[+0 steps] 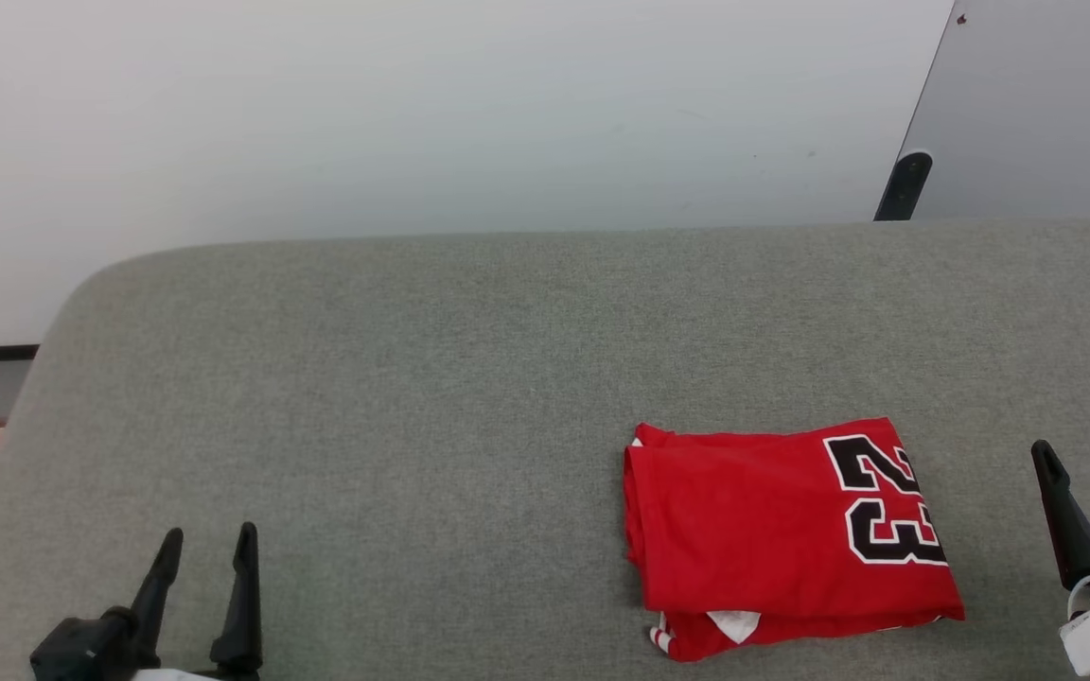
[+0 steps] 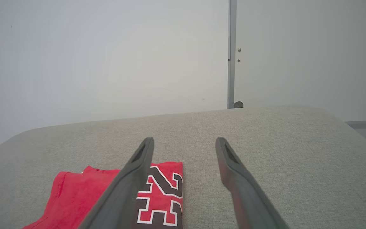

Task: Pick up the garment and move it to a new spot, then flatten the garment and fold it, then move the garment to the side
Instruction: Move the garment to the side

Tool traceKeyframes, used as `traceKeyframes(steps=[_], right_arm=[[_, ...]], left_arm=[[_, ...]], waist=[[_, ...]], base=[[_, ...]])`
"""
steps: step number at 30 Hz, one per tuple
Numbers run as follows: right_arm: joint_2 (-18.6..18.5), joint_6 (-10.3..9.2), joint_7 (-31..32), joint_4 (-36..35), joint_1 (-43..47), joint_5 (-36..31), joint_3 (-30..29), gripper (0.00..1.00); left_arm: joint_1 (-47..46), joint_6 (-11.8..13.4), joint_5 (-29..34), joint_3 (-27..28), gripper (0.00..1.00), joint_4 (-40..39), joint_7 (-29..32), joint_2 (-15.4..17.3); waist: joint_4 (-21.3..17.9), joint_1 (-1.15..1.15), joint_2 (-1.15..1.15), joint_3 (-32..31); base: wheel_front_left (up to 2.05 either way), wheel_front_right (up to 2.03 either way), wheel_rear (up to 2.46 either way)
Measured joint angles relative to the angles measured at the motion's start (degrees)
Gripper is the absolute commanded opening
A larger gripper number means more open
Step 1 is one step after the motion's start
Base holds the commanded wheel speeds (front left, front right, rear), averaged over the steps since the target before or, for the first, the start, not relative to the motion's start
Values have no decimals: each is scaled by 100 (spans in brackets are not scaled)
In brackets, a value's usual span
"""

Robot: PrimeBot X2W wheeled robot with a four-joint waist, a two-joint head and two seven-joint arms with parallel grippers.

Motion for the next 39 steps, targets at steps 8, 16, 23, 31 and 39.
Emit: traceKeyframes(steps=[8,16,23,31,39], right_arm=[[-145,0,522,-37,-247,-37,62,100],[-622,-1,3457,277,-904,59,686,100],[-762,-1,5086,283,-1491,113,768,100],[-638,-1,5878,639,-1937,11,836,100],[-653,-1,5872,831,-2015,-23,960,16]], left_arm=[[-73,30,-9,-43,100,-30,0,-44],[-389,-13,-36,-172,100,42,0,-110],[-777,-81,-9,-235,100,111,0,-183],[-1172,-177,-1,-292,100,219,0,-341],[-1389,-215,13,-327,100,358,0,-485]], waist=[[49,0,0,119],[80,0,0,484],[157,0,0,853],[319,0,0,1334],[477,0,0,1663]], base=[[0,0,0],[0,0,0],[0,0,0],[0,0,0],[0,0,0]])
